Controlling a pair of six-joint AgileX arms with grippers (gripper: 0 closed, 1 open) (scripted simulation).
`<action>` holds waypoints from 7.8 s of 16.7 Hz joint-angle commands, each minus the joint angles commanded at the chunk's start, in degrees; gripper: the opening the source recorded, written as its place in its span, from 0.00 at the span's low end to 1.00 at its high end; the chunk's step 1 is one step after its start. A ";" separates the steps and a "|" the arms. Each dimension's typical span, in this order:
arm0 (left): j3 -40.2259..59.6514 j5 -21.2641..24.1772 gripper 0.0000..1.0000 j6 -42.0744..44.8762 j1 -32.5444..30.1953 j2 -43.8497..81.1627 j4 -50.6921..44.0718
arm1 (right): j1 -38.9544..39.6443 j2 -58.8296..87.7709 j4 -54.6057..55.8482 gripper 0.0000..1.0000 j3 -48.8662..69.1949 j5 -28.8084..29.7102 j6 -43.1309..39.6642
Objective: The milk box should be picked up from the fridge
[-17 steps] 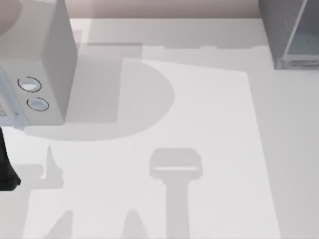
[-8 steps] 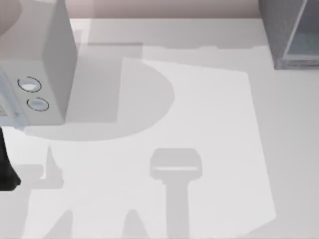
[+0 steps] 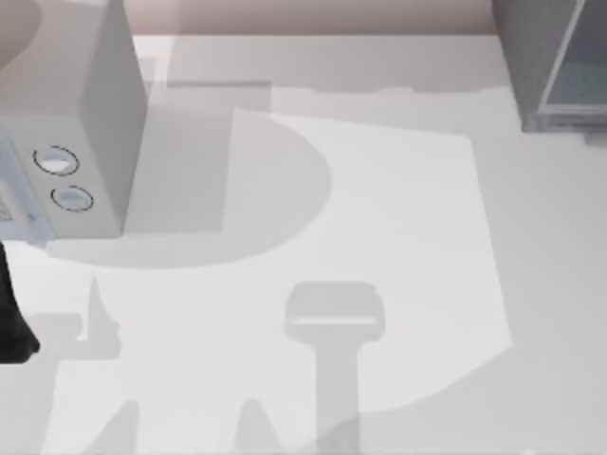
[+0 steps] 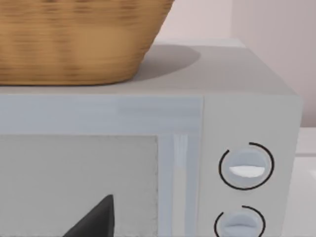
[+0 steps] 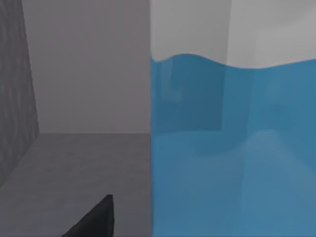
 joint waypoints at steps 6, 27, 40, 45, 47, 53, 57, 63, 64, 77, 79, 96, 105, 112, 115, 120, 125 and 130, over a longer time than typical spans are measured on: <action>0.00 0.00 1.00 0.00 0.00 0.00 0.00 | 0.28 2.41 -2.00 1.00 4.14 0.30 -0.04; 0.00 0.00 1.00 0.00 0.00 0.00 0.00 | 1.70 8.56 -8.36 0.17 16.87 1.81 -0.09; 0.00 0.00 1.00 0.00 0.00 0.00 0.00 | 1.54 7.45 -9.30 0.00 17.06 1.80 -0.04; 0.00 0.00 1.00 0.00 0.00 0.00 0.00 | 1.53 2.63 -16.22 0.00 18.25 1.75 0.04; 0.00 0.00 1.00 0.00 0.00 0.00 0.00 | 1.51 1.48 -17.17 0.00 18.70 1.72 0.06; 0.00 0.00 1.00 0.00 0.00 0.00 0.00 | 1.44 -0.24 -15.85 0.00 16.35 1.14 0.13; 0.00 0.00 1.00 0.00 0.00 0.00 0.00 | 0.22 -6.53 -11.94 0.00 5.44 -0.09 0.21; 0.00 0.00 1.00 0.00 0.00 0.00 0.00 | -1.65 -14.53 -6.64 0.00 -8.13 -1.71 0.27; 0.00 0.00 1.00 0.00 0.00 0.00 0.00 | -1.69 -14.68 -6.52 0.00 -8.33 -1.74 0.27; 0.00 0.00 1.00 0.00 0.00 0.00 0.00 | 2.13 -38.33 -19.63 0.00 -18.69 1.81 -0.26; 0.00 0.00 1.00 0.00 0.00 0.00 0.00 | 3.53 -49.14 -25.40 0.00 -23.51 3.18 -0.30; 0.00 0.00 1.00 0.00 0.00 0.00 0.00 | 14.77 -123.84 -66.50 0.00 -57.46 12.78 -0.49; 0.00 0.00 1.00 0.00 0.00 0.00 0.00 | 15.07 -117.63 -60.81 0.00 -55.06 9.80 -0.37; 0.00 0.00 1.00 0.00 0.00 0.00 0.00 | 16.37 -84.74 -36.92 0.00 -45.56 -2.00 -0.16; 0.00 0.00 1.00 0.00 0.00 0.00 0.00 | 16.94 -66.60 -25.11 0.00 -41.11 -7.95 0.15; 0.00 0.00 1.00 0.00 0.00 0.00 0.00 | 17.85 -41.01 -7.05 0.00 -34.36 -17.08 0.67; 0.00 0.00 1.00 0.00 0.00 0.00 0.00 | 18.51 -22.38 6.41 0.00 -29.02 -23.64 0.71; 0.00 0.00 1.00 0.00 0.00 0.00 0.00 | 18.73 -16.55 11.10 0.00 -27.09 -25.86 0.63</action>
